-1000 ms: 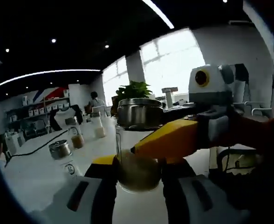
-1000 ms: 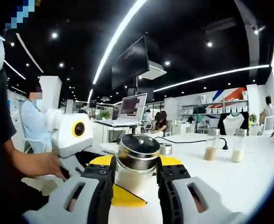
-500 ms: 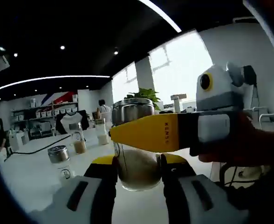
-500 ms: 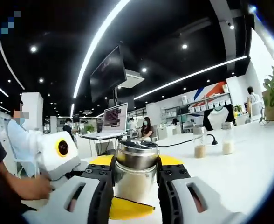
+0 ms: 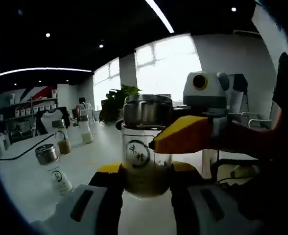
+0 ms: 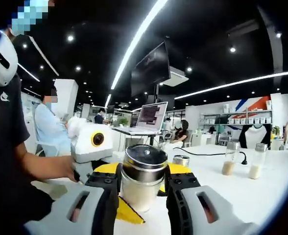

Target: Rotate the seasoning bottle until the label or dispensing opening points toward the visible target arrow and the bottle remains upright within the marked orientation range

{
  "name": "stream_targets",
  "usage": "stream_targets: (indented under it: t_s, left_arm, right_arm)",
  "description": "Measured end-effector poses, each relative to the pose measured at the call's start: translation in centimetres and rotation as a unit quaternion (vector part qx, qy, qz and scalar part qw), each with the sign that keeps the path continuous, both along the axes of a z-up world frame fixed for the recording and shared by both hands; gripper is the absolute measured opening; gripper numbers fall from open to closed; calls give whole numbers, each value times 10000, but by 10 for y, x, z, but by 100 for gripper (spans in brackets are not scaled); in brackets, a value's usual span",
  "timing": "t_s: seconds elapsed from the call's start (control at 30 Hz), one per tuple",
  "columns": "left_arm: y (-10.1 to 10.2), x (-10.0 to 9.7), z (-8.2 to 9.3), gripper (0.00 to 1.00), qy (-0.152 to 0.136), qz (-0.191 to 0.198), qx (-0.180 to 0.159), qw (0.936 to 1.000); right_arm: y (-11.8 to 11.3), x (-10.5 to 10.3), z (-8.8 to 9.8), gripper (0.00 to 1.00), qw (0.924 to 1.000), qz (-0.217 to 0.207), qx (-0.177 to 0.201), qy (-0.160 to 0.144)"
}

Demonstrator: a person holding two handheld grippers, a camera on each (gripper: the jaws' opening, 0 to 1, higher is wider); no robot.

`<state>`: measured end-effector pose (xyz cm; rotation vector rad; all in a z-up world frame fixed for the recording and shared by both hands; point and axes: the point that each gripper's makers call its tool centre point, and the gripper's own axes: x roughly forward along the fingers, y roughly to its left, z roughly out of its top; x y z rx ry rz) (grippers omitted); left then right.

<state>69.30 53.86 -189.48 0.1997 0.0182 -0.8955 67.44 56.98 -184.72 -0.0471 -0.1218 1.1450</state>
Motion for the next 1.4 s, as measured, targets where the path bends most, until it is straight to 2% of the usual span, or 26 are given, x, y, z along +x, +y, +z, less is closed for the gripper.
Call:
stream_targets:
  t_s: [0.03,0.1,0.13,0.17,0.2,0.23,0.27,0.33,0.37,0.4,0.43,0.53,0.57,0.6,0.63,0.67,0.7,0.73,0.77,0.83,0.93,1.0,1.07,1.17,1.3,1.4]
  left_arm:
    - [8,11,3,38,-222,619,219,9976]
    - [11,16,8,38,-393,1033,149,9938]
    - [16,19,13,38,-649,1409,175,9877]
    - [19,22,15,38,-856,1676,244,9818]
    - [21,22,15,38,-916,1876,369,9773]
    - [20,22,14,38,-991,1936,440,9751]
    - [16,21,13,38,-990,1847,421,9769]
    - [12,20,9,38,-766,1603,275,9837]
    - [9,18,9,38,-704,1396,122,9876]
    - [5,14,10,38,-514,1005,-182,9934]
    - [3,13,11,38,-449,800,-337,9952]
    - [0,5,13,38,-238,163,-666,9974]
    - [-1,1,14,38,-135,-78,-785,9968]
    - [-1,-3,13,38,-36,-244,-828,9963]
    - [-1,-7,13,39,21,-412,-869,9954]
    - [-6,-18,10,39,197,-904,-861,9920]
    - [-8,-24,7,39,198,-1099,-723,9911]
    - [-8,-28,5,38,83,-1195,-607,9909]
    - [-8,-31,1,38,-134,-1255,-324,9915]
    - [-7,-33,-4,37,-213,-1253,-22,9919]
    - [-7,-26,0,37,-165,-968,-99,9951]
    - [1,-8,6,37,-400,-256,-79,9988]
    - [6,4,6,37,-502,289,37,9983]
    - [11,16,6,37,-706,944,38,9930]
    - [12,21,7,37,-698,1320,-210,9886]
    - [10,20,6,37,-515,1305,-442,9891]
  right_arm:
    - [1,11,2,34,9989,-375,243,174]
    - [2,17,6,33,9949,-610,699,397]
    - [2,22,9,33,9901,-790,1019,563]
    - [1,25,8,33,9867,-909,1139,720]
    - [1,26,7,33,9840,-981,1217,858]
    - [0,27,8,33,9825,-1048,1274,866]
    - [-1,26,8,33,9827,-1091,1243,832]
    - [-4,26,5,33,9837,-1127,1084,884]
    - [-5,27,6,33,9848,-1095,1042,851]
    - [-6,25,5,33,9886,-945,891,758]
    - [-6,23,5,33,9905,-825,821,734]
    - [-6,16,8,33,9953,-525,636,504]
    - [-4,8,9,33,9980,-292,493,281]
    - [-1,-3,12,33,9995,29,311,-71]
    - [1,-11,11,33,9993,213,172,-247]
    - [3,-18,10,33,9983,397,34,-423]
    - [4,-24,8,33,9970,539,-109,-547]
    - [5,-29,6,33,9952,661,-202,-686]
    - [6,-34,3,33,9930,781,-305,-826]
    - [7,-37,0,33,9924,823,-368,-841]
    - [5,-25,3,33,9957,572,-143,-717]
    - [1,-11,8,33,9971,153,-26,-742]
    - [0,-1,7,32,9977,-164,-29,-659]
    - [4,13,5,33,9978,-589,196,-246]
    - [4,22,6,33,9923,-1042,619,236]
    - [6,21,6,33,9915,-1149,586,192]
